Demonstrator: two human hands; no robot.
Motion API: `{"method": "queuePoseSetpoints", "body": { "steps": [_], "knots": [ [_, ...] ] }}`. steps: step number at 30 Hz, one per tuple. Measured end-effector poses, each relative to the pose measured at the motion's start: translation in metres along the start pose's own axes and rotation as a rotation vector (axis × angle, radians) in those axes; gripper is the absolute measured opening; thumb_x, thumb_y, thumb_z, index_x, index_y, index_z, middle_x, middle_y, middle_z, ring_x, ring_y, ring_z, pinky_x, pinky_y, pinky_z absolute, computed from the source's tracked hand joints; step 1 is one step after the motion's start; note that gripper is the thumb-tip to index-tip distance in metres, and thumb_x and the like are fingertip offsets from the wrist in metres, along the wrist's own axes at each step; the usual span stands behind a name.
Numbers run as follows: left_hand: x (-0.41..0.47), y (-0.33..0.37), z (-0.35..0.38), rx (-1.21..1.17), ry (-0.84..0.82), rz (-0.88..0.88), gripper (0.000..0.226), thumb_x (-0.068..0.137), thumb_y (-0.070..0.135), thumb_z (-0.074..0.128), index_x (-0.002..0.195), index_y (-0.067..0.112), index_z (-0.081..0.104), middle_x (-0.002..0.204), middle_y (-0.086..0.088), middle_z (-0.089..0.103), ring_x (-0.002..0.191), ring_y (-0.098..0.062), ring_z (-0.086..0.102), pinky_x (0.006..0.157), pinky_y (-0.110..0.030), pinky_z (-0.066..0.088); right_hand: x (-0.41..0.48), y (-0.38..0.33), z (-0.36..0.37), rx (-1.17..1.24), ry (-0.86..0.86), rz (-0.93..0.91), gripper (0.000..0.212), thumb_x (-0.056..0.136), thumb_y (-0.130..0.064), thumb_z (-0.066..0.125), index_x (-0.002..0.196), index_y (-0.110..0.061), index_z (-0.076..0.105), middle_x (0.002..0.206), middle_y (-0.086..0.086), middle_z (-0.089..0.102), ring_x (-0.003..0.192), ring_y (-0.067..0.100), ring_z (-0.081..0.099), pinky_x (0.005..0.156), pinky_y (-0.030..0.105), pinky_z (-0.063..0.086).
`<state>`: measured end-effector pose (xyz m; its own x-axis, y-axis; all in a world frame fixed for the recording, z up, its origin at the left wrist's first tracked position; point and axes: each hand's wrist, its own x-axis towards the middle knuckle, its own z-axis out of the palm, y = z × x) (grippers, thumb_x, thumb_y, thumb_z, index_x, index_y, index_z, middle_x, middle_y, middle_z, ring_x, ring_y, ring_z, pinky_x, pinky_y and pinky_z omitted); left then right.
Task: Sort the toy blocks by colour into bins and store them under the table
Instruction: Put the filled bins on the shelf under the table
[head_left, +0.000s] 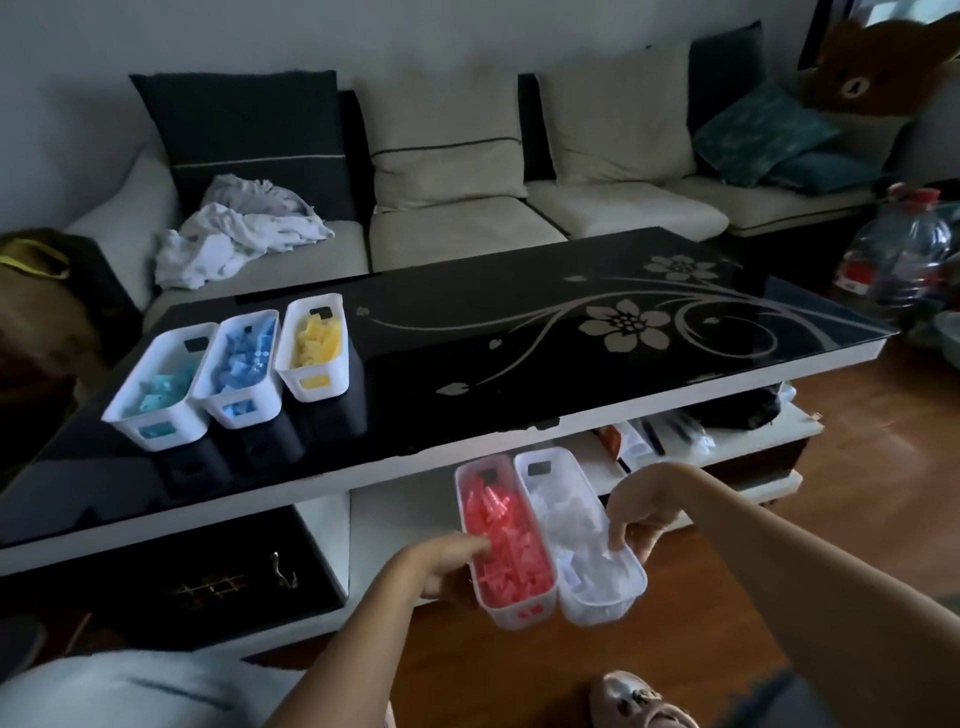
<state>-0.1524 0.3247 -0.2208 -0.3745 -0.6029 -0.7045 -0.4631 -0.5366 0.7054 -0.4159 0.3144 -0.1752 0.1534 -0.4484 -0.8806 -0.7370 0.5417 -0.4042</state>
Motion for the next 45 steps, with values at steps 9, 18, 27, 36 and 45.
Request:
{"method": "queuePoseSetpoints", "body": {
  "steps": [9,18,27,36,45],
  "knots": [
    [0.077,-0.038,0.008,-0.502,0.233,-0.051,0.017,0.096,0.008,0.046,0.105,0.01,0.06,0.092,-0.014,0.073,0.093,-0.029,0.067,0.093,-0.05,0.049,0.106,0.008,0.018,-0.095,0.368,-0.084,0.008,0.087,-0.007,0.056,0.088,-0.015,0.058,0.08,-0.002,0.055,0.066,0.008,0.057,0.065,0.02,0.053],
    [0.124,-0.054,0.001,-0.675,0.323,-0.083,0.013,0.092,0.011,0.056,0.099,0.021,0.054,0.096,-0.012,0.065,0.087,-0.03,0.059,0.091,-0.058,0.041,0.179,0.021,0.047,0.335,0.756,-0.113,0.02,0.089,-0.015,0.053,0.108,-0.011,0.06,0.093,0.005,0.065,0.079,0.021,0.062,0.066,0.027,0.048],
    [0.155,-0.067,-0.003,-0.822,0.557,-0.14,0.021,0.082,-0.013,0.053,0.099,-0.002,0.061,0.093,-0.02,0.064,0.081,-0.03,0.062,0.05,-0.032,0.053,0.212,0.017,0.081,1.273,0.392,-0.022,0.035,0.1,-0.013,0.043,0.124,0.013,0.044,0.117,0.023,0.055,0.082,0.021,0.064,0.063,0.019,0.055],
    [0.167,-0.041,-0.002,-0.812,0.698,-0.041,0.016,0.08,-0.013,0.063,0.088,0.0,0.067,0.071,-0.012,0.07,0.059,-0.017,0.064,0.05,-0.021,0.054,0.208,-0.011,0.067,1.563,0.304,-0.047,0.042,0.097,0.003,0.037,0.138,0.012,0.032,0.126,0.03,0.053,0.114,0.041,0.054,0.108,0.027,0.038],
    [0.184,-0.024,-0.016,-1.093,0.563,-0.077,0.01,0.085,-0.004,0.062,0.095,-0.004,0.06,0.086,-0.019,0.065,0.072,-0.024,0.065,0.057,-0.028,0.057,0.203,-0.027,0.034,1.32,0.198,-0.184,0.027,0.089,0.016,0.042,0.11,0.001,0.046,0.103,0.015,0.052,0.113,0.031,0.053,0.093,0.044,0.045]
  ]
}}
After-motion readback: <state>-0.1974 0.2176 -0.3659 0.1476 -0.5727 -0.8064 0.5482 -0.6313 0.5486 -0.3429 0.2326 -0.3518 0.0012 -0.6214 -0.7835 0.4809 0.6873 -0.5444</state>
